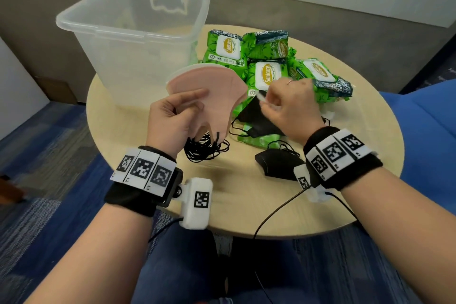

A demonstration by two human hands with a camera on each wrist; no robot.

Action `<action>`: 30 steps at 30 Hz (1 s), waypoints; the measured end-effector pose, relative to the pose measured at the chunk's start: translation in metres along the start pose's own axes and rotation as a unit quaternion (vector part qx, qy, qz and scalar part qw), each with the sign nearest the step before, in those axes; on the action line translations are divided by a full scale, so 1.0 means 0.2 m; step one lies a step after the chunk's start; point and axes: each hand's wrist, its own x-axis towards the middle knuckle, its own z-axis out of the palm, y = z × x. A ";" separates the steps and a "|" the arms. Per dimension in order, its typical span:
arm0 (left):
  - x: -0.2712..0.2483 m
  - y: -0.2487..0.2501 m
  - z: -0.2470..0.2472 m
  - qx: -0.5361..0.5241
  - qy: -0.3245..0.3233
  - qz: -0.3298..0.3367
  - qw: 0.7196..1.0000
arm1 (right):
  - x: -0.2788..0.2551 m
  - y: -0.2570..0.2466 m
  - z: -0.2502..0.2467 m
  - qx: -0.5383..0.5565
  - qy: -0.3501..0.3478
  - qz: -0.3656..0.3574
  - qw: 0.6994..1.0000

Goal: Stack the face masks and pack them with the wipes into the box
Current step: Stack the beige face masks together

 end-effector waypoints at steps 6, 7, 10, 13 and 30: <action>0.02 -0.02 -0.03 0.007 0.026 0.005 1.000 | -0.01 0.02 0.07 0.181 -0.308 0.215 0.909; 0.02 -0.02 -0.04 0.008 0.026 0.004 1.000 | 0.00 0.05 0.08 0.145 -0.284 0.200 0.926; 0.02 -0.03 -0.03 0.011 0.022 0.005 1.000 | 0.03 0.09 0.11 0.036 -0.348 0.109 0.930; 0.02 -0.03 -0.02 0.010 0.019 0.005 1.000 | 0.03 0.04 0.16 -0.058 -0.430 0.042 0.900; 0.00 -0.01 -0.02 -0.007 0.004 0.008 1.000 | 0.03 0.05 0.19 0.068 -0.371 0.099 0.921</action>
